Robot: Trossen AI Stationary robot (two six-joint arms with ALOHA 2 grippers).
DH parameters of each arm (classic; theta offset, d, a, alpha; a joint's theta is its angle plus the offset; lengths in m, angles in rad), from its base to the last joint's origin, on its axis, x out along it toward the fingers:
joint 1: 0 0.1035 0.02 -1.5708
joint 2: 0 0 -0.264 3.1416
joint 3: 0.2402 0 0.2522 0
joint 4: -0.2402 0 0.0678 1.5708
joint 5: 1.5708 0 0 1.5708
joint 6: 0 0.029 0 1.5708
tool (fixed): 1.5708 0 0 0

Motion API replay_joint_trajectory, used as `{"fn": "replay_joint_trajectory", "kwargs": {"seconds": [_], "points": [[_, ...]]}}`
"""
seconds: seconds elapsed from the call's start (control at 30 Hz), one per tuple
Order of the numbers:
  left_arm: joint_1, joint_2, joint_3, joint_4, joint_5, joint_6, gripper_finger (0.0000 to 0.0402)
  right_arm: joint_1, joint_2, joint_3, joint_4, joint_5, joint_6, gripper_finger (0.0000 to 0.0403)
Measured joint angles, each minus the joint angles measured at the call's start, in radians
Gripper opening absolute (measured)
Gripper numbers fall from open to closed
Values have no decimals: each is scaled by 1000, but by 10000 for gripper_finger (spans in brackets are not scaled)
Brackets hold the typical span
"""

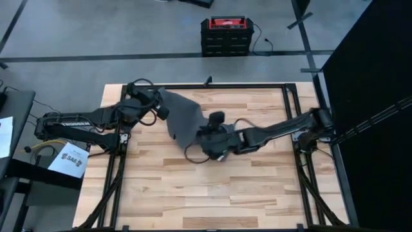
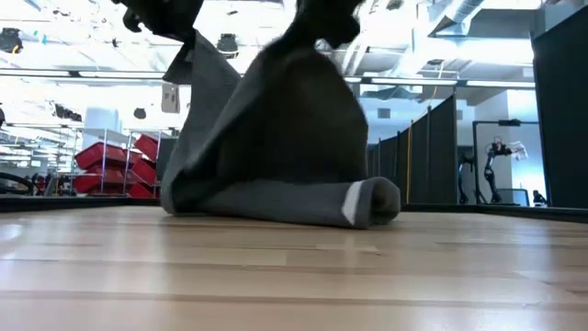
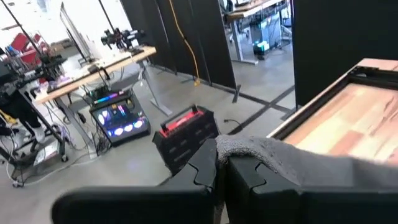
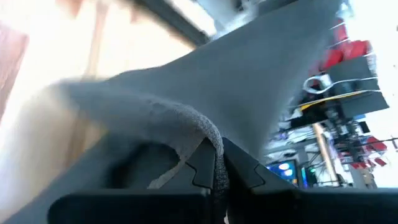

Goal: Roll towel
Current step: Fold the gray towel

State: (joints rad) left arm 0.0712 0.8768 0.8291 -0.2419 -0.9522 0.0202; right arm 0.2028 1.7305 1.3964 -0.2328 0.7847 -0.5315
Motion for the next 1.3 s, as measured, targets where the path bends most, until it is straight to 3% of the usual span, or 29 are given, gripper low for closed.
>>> {"fn": "replay_joint_trajectory", "kwargs": {"seconds": [0.13, 0.23, 0.43, 0.53, 0.77, 0.87, 1.03, 1.13, 1.3], "points": [[-29, 0, 0, 10, 17, -17, 0, 0, -107, 1, 8, 9, -49, 1], [-76, -8, 0, 107, 60, 23, 0, 9, -192, 0, 51, 29, -104, 1], [-244, -37, 0, 472, 141, 272, 0, 59, -336, 1, 242, 32, -270, 0], [-322, -44, 36, 542, 204, 362, 0, 97, -384, 26, 316, 32, -350, 0], [-488, 0, 247, 484, 377, 529, 0, 223, -399, 180, 294, 28, -421, 0], [-539, 41, 372, 426, 388, 597, 0, 267, -388, 255, 300, 23, -471, 0], [-555, 159, 557, 320, 432, 604, 0, 302, -364, 343, 302, 24, -495, 0], [-568, 247, 660, 241, 487, 595, 0, 319, -338, 354, 290, 25, -492, 0], [-644, 361, 807, 105, 489, 588, 0, 390, -300, 353, 294, 56, -548, 0]]}}
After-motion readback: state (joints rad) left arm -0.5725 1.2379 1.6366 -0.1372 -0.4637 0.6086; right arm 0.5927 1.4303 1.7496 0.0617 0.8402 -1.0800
